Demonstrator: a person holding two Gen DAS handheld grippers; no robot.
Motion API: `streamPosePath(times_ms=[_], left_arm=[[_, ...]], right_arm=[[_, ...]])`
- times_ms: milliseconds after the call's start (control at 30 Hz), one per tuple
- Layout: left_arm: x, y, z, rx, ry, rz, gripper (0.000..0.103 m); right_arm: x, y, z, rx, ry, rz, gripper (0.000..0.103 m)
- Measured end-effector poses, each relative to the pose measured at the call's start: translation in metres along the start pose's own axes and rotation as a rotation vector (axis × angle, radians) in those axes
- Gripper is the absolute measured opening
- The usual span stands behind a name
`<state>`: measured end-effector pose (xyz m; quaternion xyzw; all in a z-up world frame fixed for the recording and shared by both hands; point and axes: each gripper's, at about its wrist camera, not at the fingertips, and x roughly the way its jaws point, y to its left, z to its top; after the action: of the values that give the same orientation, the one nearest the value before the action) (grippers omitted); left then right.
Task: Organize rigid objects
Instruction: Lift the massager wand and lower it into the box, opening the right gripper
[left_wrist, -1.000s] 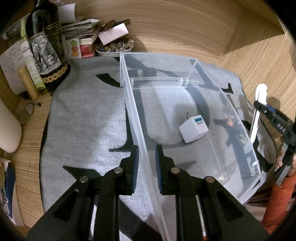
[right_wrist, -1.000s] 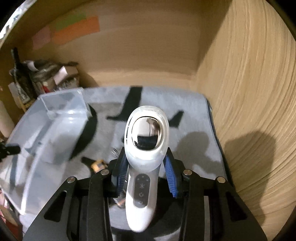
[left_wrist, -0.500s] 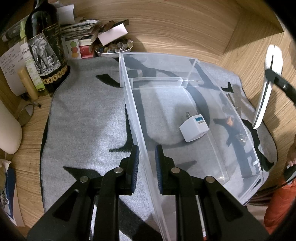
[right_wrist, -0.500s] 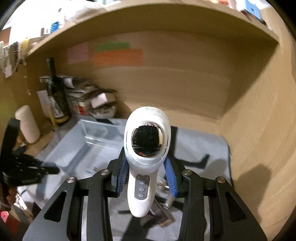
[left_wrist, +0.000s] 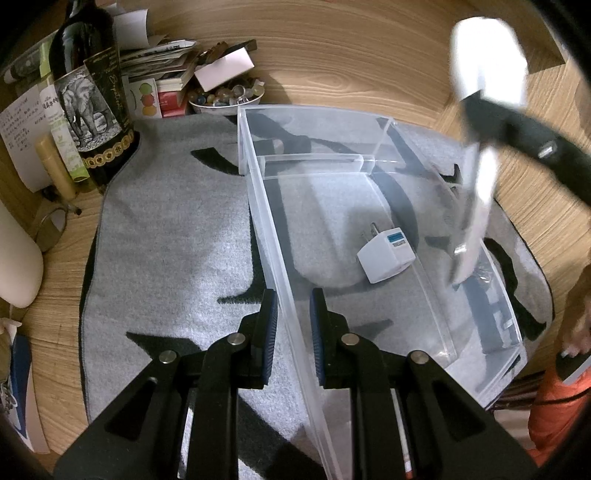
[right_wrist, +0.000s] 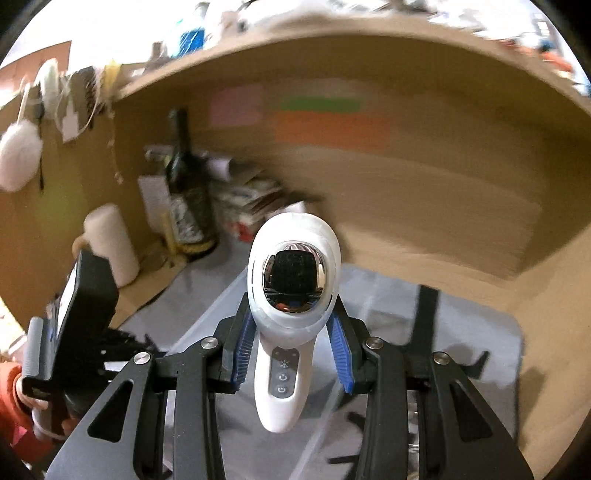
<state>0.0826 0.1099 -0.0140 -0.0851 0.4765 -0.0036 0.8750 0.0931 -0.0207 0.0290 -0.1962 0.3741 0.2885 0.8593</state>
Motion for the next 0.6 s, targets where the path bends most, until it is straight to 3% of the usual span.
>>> streamPosePath(times_ms=[300,600], left_arm=[[0.000,0.000,-0.001,0.004,-0.002,-0.004,0.016],[-0.001,0.001,-0.004,0.010,-0.006,-0.009,0.016]], right_arm=[[0.058,0.016,-0.013,-0.023,0.197,0.039,0.035],[0.078,0.022,-0.021,-0.077,0.326,0.028,0.035]])
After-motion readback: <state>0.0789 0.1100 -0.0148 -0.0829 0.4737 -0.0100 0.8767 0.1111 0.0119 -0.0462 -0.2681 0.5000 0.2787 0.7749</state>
